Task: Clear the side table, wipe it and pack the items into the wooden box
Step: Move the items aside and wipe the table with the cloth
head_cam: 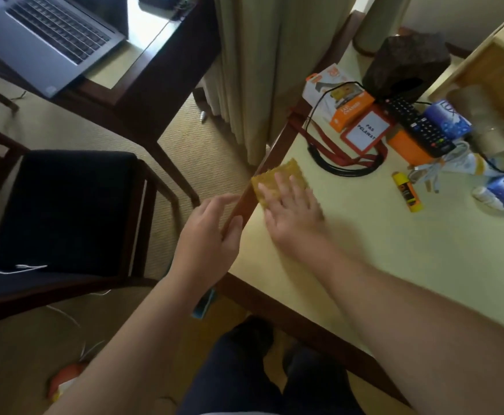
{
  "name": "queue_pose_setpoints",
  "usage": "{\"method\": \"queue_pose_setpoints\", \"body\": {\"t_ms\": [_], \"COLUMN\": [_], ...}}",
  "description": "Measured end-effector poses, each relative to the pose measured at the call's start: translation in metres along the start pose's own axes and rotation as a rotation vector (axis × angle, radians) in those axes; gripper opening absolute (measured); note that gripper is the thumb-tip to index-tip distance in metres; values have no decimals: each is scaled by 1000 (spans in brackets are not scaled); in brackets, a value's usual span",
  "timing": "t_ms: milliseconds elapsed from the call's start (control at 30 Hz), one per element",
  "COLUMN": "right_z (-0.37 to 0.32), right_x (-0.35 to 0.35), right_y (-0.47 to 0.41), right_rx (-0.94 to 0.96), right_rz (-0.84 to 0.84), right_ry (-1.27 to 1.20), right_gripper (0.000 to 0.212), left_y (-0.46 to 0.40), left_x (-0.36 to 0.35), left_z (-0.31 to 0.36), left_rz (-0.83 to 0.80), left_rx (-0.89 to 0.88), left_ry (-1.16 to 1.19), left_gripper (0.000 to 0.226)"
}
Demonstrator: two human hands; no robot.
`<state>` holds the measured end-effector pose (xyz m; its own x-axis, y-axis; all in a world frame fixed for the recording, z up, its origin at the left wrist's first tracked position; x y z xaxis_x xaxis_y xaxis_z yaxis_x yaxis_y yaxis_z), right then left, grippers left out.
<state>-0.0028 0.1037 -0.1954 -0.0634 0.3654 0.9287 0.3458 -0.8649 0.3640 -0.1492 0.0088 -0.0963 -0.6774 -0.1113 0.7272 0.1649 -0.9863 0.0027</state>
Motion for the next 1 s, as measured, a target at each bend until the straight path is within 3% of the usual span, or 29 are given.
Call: {"method": "queue_pose_setpoints", "body": {"t_ms": [133, 200, 300, 400, 467, 533, 633, 700, 800, 900, 1000], "right_z": [-41, -3, 111, 233, 254, 229, 189, 213, 305, 410, 466], "right_x": [-39, -47, -45, -37, -46, -51, -64, -71, -78, -81, -60], "right_y": [119, 152, 143, 145, 160, 174, 227, 275, 308, 303, 275], "right_rx": [468, 534, 242, -408, -665, -541, 52, 246, 171, -121, -416], "right_rz": [-104, -100, 29, 128, 179, 204, 185, 140, 63, -83, -12], "right_ry": [28, 27, -5, -180, -237, -188, -40, 18, 28, -5, -127], "right_gripper": [58, 53, 52, 58, 60, 59, 57, 55, 55, 52, 50], "left_y": [-12, -15, -15, -15, -15, -13, -9, -7, -2, 5, 9], "left_x": [-24, -39, -61, -91, -113, -138, -169, -184, -211, -244, -279], "left_z": [16, 30, 47, 65, 80, 99, 120, 127, 139, 156, 176], "left_rz": [-38, -78, -131, -163, -168, -182, -196, -182, -181, -205, -223], "left_rx": [-2, -46, -111, -108, -71, -75, -110, -113, -162, -216, -237], "left_ry": [71, 51, -9, -33, -28, -21, -46, -70, -117, -187, -263], "left_gripper": [40, 39, 39, 39, 37, 36, 35, 37, 41, 44, 47]}}
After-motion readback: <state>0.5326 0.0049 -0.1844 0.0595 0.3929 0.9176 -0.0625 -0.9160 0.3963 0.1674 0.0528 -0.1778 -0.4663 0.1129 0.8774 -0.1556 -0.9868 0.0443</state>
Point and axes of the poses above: each hand's wrist, its own y-axis away from the middle knuckle, its own x-axis out of the back of the hand, z = x × y, the point moved 9 cm from there along -y, towards the middle knuckle, and after that the axes turned 10 degrees about -x, right-handed, at the moved point
